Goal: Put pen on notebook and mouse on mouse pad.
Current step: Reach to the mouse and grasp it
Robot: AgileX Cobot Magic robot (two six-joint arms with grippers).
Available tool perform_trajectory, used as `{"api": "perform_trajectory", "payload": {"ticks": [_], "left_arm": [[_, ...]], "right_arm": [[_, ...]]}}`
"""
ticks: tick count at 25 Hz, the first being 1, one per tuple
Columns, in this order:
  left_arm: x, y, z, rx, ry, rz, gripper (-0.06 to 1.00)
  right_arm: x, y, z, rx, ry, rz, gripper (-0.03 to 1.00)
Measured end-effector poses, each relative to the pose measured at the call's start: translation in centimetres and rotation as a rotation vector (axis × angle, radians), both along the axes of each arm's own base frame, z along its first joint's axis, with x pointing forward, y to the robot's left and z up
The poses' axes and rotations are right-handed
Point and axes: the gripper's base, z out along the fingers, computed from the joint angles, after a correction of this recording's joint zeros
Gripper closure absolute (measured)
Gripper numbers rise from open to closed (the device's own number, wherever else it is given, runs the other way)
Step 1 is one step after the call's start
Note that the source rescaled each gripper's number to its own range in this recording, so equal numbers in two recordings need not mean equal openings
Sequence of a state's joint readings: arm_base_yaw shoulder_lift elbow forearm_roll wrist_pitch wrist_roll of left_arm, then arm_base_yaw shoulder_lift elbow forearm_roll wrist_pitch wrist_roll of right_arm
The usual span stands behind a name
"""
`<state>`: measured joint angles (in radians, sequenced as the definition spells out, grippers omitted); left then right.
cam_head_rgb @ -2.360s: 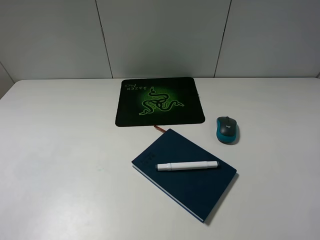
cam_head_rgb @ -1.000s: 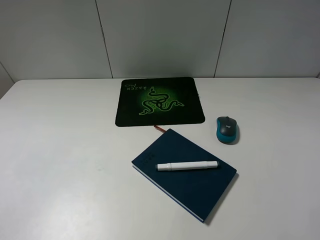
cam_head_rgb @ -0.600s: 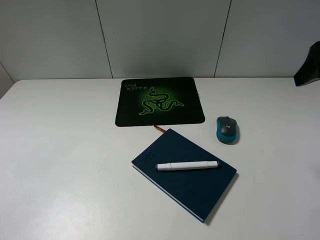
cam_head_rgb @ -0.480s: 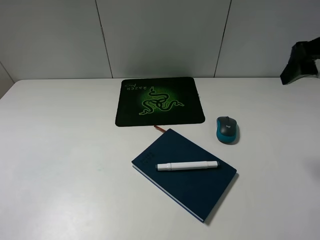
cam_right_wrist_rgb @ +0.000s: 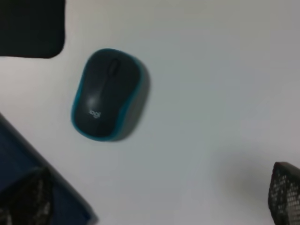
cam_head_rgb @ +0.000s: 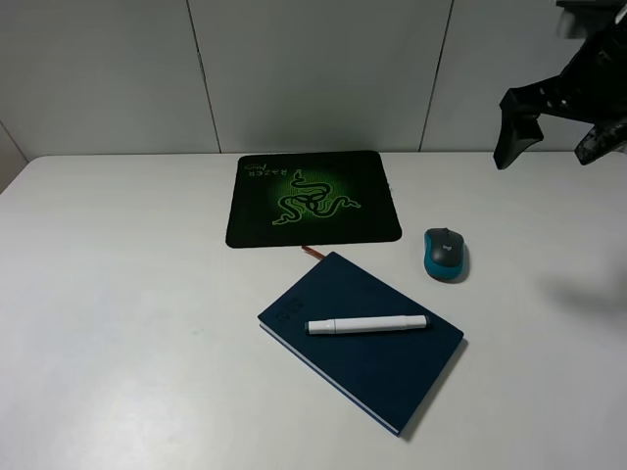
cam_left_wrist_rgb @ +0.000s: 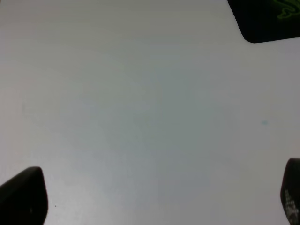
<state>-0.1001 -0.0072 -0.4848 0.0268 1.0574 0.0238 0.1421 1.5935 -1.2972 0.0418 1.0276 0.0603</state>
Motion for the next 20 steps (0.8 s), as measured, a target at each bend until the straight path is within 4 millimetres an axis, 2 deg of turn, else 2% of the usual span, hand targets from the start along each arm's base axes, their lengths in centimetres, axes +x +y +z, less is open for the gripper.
{"api": "perform_trajectory", "payload": {"ticks": [11, 20], "left_arm": [[0.0, 0.0, 0.0, 0.000, 0.000, 0.000, -0.06], [0.0, 0.0, 0.0, 0.000, 0.000, 0.000, -0.06]], "right_arm": [[1.8, 4.3, -3.9, -0.018, 0.105, 0.011, -0.03], [3.3, 5.1, -7.2, -0.013, 0.173, -0.009, -0.03]]}}
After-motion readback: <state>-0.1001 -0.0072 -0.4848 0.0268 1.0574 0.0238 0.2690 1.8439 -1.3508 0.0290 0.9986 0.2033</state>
